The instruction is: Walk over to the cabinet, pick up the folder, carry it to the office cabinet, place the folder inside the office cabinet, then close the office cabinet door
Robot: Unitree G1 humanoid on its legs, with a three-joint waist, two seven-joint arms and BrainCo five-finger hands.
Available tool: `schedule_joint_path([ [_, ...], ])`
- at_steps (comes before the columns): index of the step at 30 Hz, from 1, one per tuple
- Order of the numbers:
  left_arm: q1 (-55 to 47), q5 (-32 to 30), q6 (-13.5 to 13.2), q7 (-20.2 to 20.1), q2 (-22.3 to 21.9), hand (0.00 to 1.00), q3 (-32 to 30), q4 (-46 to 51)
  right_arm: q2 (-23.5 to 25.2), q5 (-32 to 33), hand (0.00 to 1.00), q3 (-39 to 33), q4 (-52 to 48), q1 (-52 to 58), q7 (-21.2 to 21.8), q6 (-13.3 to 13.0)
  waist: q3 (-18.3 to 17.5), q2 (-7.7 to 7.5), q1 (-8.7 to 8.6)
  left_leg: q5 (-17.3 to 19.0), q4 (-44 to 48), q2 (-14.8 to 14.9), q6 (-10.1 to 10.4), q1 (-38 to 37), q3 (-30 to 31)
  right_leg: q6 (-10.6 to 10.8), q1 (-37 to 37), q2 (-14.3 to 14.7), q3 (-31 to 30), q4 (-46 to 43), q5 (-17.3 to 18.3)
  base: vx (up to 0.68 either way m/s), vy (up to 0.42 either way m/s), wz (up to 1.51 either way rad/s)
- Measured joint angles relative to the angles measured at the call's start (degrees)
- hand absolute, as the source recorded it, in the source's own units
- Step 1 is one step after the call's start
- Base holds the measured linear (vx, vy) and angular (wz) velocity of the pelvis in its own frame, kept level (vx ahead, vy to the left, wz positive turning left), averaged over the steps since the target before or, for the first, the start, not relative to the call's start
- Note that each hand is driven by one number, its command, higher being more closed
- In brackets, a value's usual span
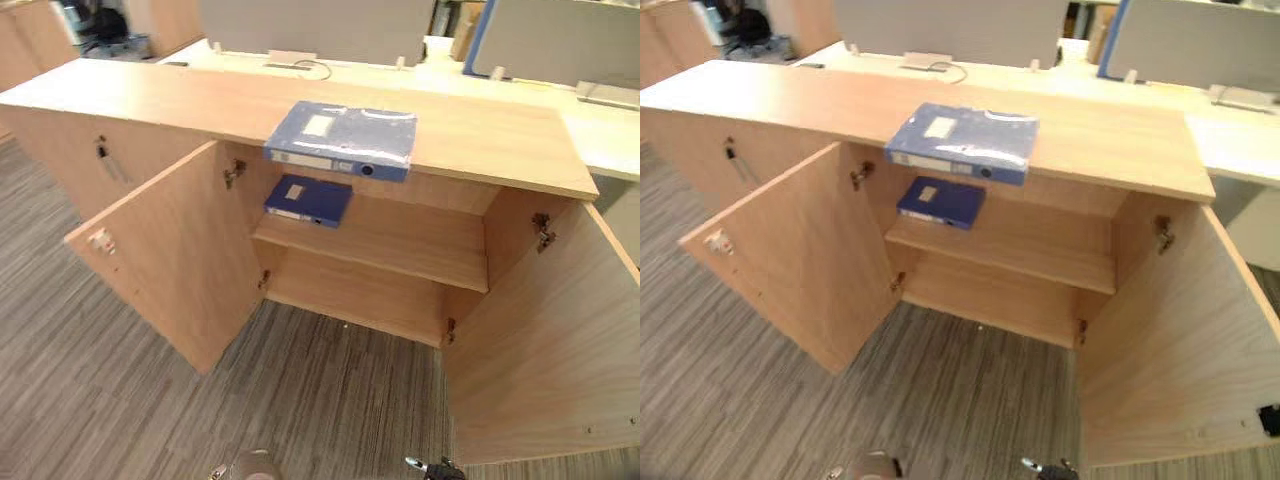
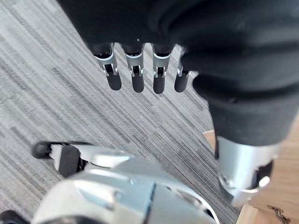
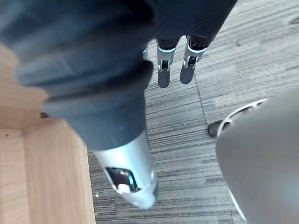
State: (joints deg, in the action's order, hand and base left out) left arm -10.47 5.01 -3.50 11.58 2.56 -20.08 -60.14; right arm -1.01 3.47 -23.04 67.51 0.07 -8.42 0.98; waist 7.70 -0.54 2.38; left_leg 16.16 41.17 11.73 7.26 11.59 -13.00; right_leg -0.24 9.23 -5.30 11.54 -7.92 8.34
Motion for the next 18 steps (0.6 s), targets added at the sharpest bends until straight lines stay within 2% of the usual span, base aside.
schedule_joint_path([
  [1, -0.01, 0.0, -0.04, 0.06, -0.04, 0.0, 0.31, 0.01, -0.13, -0.01, 0.0, 0.74, -0.02, 0.0, -0.09, -0.03, 0.01, 0.06, 0.08, -0.53, -4.18, -1.18, 0.16, 0.28, 1.54, 0.81, 0.03, -0.71, -0.65, -0.18, 0.07, 0.2, 0.27, -0.88],
  [2, -0.12, -0.03, -0.17, 0.18, -0.13, 0.0, 0.96, 0.02, -0.31, -0.03, 0.0, 1.43, -0.24, -0.07, -0.16, -0.07, -0.01, 0.56, 0.14, -2.82, -11.57, -2.53, 0.13, 0.2, 4.22, 2.3, 0.05, -1.23, -1.87, -0.19, 0.49, 0.25, 0.321, -0.84],
  [3, 0.15, -0.03, -0.38, 0.29, 0.46, 0.0, 1.27, -0.31, -0.75, -0.12, 0.0, 4.35, -0.41, -0.39, -0.25, -0.12, 0.65, 0.98, 0.27, -10.84, -17.56, -3.54, -2.73, -0.75, 6.08, 5.28, 0.83, -1.88, -4.01, -0.11, 2.33, 0.29, 0.372, -0.61],
  [6, 2.71, -0.34, -0.86, 0.44, 2.02, 0.0, 2.36, 0.26, 0.25, -0.16, 0.0, 6.9, -0.47, -0.36, -0.71, -0.17, 0.8, -1.63, 0.0, -10.81, -18.84, -6.89, -3.07, -1.1, 5.74, 4.9, -0.35, -2.67, -3.77, 1.25, 1.72, 0.18, 0.21, 0.08],
  [9, 2.91, -0.16, -0.85, 0.44, 1.81, 0.0, 2.74, 0.19, 0.47, -0.24, 0.0, 6.9, -0.61, -1.2, -0.69, -0.17, 0.75, -1.62, 0.27, -10.28, -18.56, -8.18, -3.65, -1.7, 5.92, 5.7, 0.57, -3.81, -4.05, 2.3, 0.05, 0.09, 0.102, 0.04],
  [12, 2.87, 0.0, -0.83, 0.47, 1.73, 0.0, 2.79, 0.12, 0.76, -0.23, 0.0, 6.81, -1.19, -1.28, -0.69, -0.14, 0.55, -1.43, 0.28, -10.18, -19.17, -7.83, -3.78, -2.04, 6.35, 6.51, 0.55, -3.39, -4.84, 3.99, -1.96, 0.04, 0.03, -0.3],
  [15, 2.69, -0.18, -0.62, 0.47, 1.89, 0.0, 3.17, -0.01, 0.56, -0.28, 0.0, 6.25, -1.32, 0.12, -0.68, 0.05, 0.17, -1.44, -0.25, -10.69, -25.22, -9.3, -4.44, -5.48, 7.57, 6.82, 0.16, -4.5, -6.1, 4.79, -2.42, 0.02, 0.022, -0.4],
  [17, 2.74, 0.13, -0.64, 0.48, 1.47, 0.0, 3.12, 0.09, -0.22, -0.84, 0.0, 4.47, -2.05, 1.05, -0.46, 0.38, -0.05, -1.11, -0.08, -9.38, -27.88, -11.3, -5.37, -7.49, 8.18, 7.38, -1.06, -5.89, -7.73, 2.7, -2.11, 0.02, 0.094, -0.51],
  [18, 2.7, 0.12, -0.62, 0.5, 0.96, 0.0, 3.12, 0.04, -0.62, -1.52, 0.0, 4.07, -2.59, 1.27, -0.32, 0.64, -0.2, -0.23, 0.05, -8.92, -29.35, -11.47, -5.8, -8.87, 8.42, 7.82, -4.19, -5.98, -8.65, -2.77, -1.82, 0.02, 0.092, -0.68],
])
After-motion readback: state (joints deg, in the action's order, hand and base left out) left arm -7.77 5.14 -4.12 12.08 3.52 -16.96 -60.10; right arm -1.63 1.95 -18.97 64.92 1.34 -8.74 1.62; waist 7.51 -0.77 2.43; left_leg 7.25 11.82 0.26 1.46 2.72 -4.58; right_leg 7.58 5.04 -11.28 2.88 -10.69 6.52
